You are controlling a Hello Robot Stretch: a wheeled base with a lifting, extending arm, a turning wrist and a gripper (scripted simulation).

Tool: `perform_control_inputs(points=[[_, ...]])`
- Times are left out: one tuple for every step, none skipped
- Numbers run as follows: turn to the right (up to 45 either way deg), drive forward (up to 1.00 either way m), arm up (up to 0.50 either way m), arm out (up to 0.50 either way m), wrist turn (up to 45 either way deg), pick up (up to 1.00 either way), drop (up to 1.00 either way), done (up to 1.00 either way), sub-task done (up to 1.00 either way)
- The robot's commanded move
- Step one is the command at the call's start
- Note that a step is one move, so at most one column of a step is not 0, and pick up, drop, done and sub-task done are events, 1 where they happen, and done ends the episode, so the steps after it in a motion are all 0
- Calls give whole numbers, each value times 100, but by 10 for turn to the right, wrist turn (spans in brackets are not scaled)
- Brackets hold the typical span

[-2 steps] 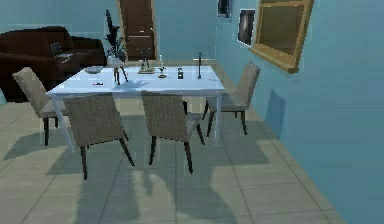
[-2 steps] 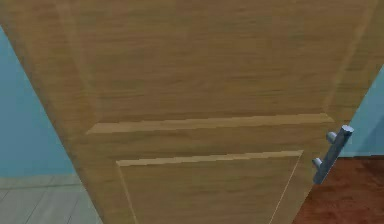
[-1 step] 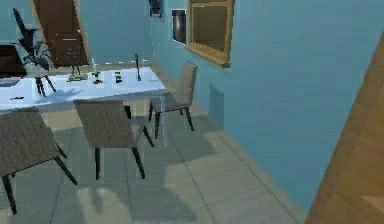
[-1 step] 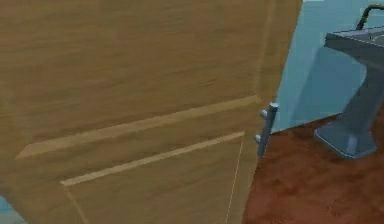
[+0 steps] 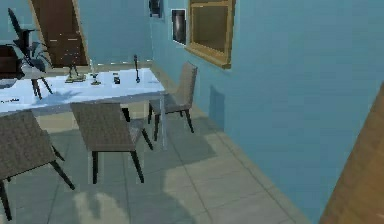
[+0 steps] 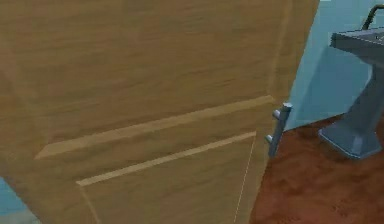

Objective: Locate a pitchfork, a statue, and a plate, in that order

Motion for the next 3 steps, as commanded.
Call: perform_control_inputs(points=[[60,0,0,0,0,0,0,0,0],[0,50,0,0,0,0,0,0,0],[-450,0,0,0,0,0,0,0,0]])
